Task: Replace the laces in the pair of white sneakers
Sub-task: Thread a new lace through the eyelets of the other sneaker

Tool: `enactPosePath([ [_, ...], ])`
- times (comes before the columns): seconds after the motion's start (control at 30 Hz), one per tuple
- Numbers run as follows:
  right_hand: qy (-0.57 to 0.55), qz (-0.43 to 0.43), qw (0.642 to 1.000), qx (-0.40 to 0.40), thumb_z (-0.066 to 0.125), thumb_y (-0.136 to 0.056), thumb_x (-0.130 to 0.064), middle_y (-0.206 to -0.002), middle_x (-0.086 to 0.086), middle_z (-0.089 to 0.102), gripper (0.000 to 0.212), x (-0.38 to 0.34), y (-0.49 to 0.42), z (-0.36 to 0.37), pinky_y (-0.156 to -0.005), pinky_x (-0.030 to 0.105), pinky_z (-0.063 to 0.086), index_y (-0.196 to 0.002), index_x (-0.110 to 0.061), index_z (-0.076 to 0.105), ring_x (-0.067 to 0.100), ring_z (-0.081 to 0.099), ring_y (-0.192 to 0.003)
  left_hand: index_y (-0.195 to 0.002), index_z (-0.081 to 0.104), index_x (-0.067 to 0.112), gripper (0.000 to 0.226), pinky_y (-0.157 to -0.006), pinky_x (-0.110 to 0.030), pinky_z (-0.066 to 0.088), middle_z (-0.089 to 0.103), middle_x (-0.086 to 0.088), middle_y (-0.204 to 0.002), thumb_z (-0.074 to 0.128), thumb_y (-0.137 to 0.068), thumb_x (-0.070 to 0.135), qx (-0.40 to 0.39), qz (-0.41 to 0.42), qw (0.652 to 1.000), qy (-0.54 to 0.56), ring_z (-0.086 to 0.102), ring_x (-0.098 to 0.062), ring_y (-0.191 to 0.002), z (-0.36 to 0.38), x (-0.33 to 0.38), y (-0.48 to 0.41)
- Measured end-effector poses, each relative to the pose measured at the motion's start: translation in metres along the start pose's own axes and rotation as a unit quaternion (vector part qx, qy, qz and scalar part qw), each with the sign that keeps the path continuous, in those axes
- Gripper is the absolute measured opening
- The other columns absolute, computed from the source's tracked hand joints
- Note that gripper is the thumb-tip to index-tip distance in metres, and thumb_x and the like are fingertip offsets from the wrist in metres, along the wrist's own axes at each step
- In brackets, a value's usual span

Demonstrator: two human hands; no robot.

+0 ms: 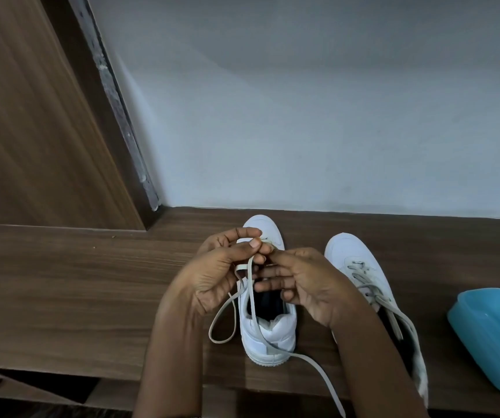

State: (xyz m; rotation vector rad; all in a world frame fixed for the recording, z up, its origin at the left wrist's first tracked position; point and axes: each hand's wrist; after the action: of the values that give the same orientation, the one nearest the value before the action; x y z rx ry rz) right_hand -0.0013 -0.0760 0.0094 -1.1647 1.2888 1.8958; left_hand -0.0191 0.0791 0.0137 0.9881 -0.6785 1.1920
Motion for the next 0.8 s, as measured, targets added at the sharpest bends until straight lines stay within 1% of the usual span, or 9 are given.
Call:
enactPosePath([
  [0.17, -0.074, 0.002, 0.997, 0.037, 0.063, -0.092, -0.008, -0.072, 0.002, 0.072, 0.012, 0.002, 0.000, 0.011, -0.041, 0.015, 0.019, -0.084, -0.013, 0.070, 0.012, 0.070, -0.061, -0.108, 0.059, 0.004, 0.028, -0.050, -0.024, 0.053, 0.068, -0.013, -0.077, 0.062, -0.080, 0.000, -0.040, 0.000, 0.999, -0.003, 0.061, -0.015, -0.056, -0.003, -0.001, -0.001],
  [0.33, -0.141, 0.024, 0.988, 0.057, 0.075, -0.084, -0.015, -0.064, 0.000, 0.068, 0.009, 0.006, -0.002, 0.023, -0.046, 0.018, 0.028, -0.075, -0.017, 0.072, 0.009, 0.064, -0.057, -0.113, 0.058, 0.003, 0.030, -0.053, -0.025, 0.054, 0.068, -0.012, -0.076, 0.061, -0.083, 0.000, -0.053, 0.025, 0.998, -0.030, 0.061, -0.014, -0.056, -0.009, -0.001, 0.000],
  [0.4, -0.100, 0.013, 0.993, 0.067, 0.077, -0.081, -0.014, -0.068, 0.001, 0.070, 0.003, 0.006, -0.002, 0.025, -0.050, 0.020, 0.029, -0.079, -0.016, 0.075, 0.007, 0.063, -0.058, -0.113, 0.058, 0.004, 0.026, -0.053, -0.024, 0.053, 0.068, -0.010, -0.075, 0.059, -0.088, -0.002, -0.023, 0.046, 0.995, -0.080, 0.059, -0.014, -0.053, -0.015, 0.000, 0.000],
  [0.47, -0.058, -0.016, 0.994, 0.089, 0.072, -0.081, -0.004, -0.072, 0.003, 0.072, 0.010, 0.001, -0.001, 0.021, -0.050, 0.020, 0.029, -0.083, -0.012, 0.077, 0.009, 0.061, -0.059, -0.110, 0.059, 0.004, 0.020, -0.051, -0.022, 0.050, 0.067, -0.006, -0.070, 0.055, -0.093, -0.005, 0.033, 0.073, 0.984, -0.160, 0.056, -0.012, -0.049, -0.024, 0.000, -0.002],
  [0.53, 0.031, -0.067, 0.992, 0.098, 0.067, -0.081, 0.003, -0.079, 0.003, 0.076, 0.019, -0.008, 0.004, 0.012, -0.051, 0.017, 0.039, -0.079, -0.013, 0.078, 0.010, 0.065, -0.067, -0.111, 0.058, 0.002, 0.018, -0.049, -0.022, 0.047, 0.067, -0.006, -0.068, 0.052, -0.095, -0.006, 0.066, 0.079, 0.977, -0.187, 0.052, -0.011, -0.047, -0.033, -0.003, -0.005],
  [0.6, 0.138, -0.111, 0.982, 0.071, 0.063, -0.084, 0.006, -0.082, 0.004, 0.077, 0.022, -0.015, 0.010, 0.001, -0.066, 0.017, 0.051, -0.081, -0.011, 0.078, 0.011, 0.069, -0.078, -0.114, 0.059, 0.002, 0.020, -0.045, -0.020, 0.042, 0.067, -0.007, -0.072, 0.053, -0.096, -0.004, 0.069, 0.081, 0.978, -0.177, 0.047, -0.009, -0.045, -0.033, -0.006, -0.008],
  [0.67, 0.183, -0.136, 0.974, 0.013, 0.054, -0.092, 0.008, -0.080, 0.007, 0.074, 0.025, -0.017, 0.014, -0.006, -0.077, 0.026, 0.055, -0.087, -0.006, 0.075, 0.014, 0.069, -0.076, -0.117, 0.061, 0.003, 0.022, -0.042, -0.017, 0.036, 0.069, -0.005, -0.076, 0.053, -0.097, -0.002, 0.065, 0.092, 0.976, -0.184, 0.042, -0.007, -0.044, -0.027, -0.009, -0.010],
  [0.73, 0.187, -0.164, 0.969, -0.010, 0.046, -0.097, 0.006, -0.077, 0.007, 0.069, 0.027, -0.016, 0.014, -0.008, -0.073, 0.032, 0.058, -0.091, -0.004, 0.070, 0.015, 0.065, -0.065, -0.117, 0.060, -0.001, 0.021, -0.042, -0.014, 0.033, 0.068, 0.003, -0.067, 0.050, -0.098, -0.002, 0.040, 0.098, 0.974, -0.200, 0.038, -0.002, -0.042, -0.019, -0.012, -0.013],
  [0.8, 0.182, -0.195, 0.964, 0.003, 0.043, -0.099, 0.004, -0.078, 0.007, 0.066, 0.025, -0.014, 0.011, -0.007, -0.062, 0.028, 0.057, -0.094, -0.006, 0.066, 0.007, 0.056, -0.054, -0.116, 0.058, -0.006, 0.020, -0.041, -0.010, 0.030, 0.059, 0.010, -0.055, 0.046, -0.100, -0.003, 0.003, 0.079, 0.970, -0.228, 0.035, 0.002, -0.040, -0.013, -0.016, -0.014],
])
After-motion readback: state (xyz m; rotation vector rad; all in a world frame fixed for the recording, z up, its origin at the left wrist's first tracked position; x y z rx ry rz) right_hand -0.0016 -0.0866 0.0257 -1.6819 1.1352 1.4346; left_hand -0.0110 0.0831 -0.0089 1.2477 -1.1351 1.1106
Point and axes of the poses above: each hand's wrist, its own y-axis away from the middle knuckle, its own z-axis out of the palm, x = y × z
